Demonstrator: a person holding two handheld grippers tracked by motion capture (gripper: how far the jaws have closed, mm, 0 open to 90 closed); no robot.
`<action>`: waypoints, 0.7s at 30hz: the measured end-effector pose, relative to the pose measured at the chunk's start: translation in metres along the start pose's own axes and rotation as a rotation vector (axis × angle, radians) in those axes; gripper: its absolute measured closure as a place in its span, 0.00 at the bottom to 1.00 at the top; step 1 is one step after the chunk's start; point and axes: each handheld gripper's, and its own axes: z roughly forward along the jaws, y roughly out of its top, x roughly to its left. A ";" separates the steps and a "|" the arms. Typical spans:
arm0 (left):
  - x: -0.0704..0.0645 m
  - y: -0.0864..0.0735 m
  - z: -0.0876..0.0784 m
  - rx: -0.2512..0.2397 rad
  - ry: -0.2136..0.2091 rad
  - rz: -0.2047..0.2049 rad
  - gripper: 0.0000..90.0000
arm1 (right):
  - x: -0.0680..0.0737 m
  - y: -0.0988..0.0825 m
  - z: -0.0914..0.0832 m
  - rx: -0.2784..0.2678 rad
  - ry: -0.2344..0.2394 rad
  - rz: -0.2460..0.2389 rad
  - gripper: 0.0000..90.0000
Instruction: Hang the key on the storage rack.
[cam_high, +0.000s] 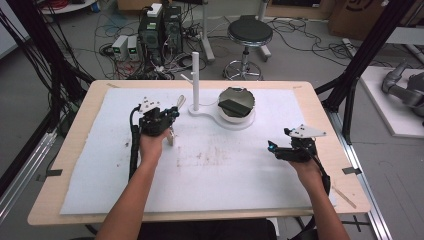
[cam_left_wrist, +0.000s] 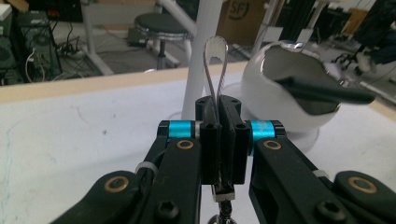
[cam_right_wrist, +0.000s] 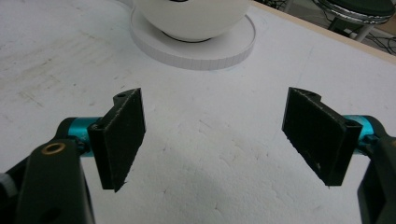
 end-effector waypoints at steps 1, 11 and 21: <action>-0.001 0.003 -0.002 -0.012 -0.004 0.005 0.96 | 0.000 0.000 0.000 -0.003 0.001 0.000 0.24; -0.008 0.035 -0.011 -0.103 -0.038 0.023 0.96 | 0.000 0.001 0.000 -0.008 0.000 -0.002 0.24; -0.017 0.067 0.001 -0.122 -0.043 0.067 0.96 | 0.000 0.001 0.000 -0.008 0.001 -0.003 0.24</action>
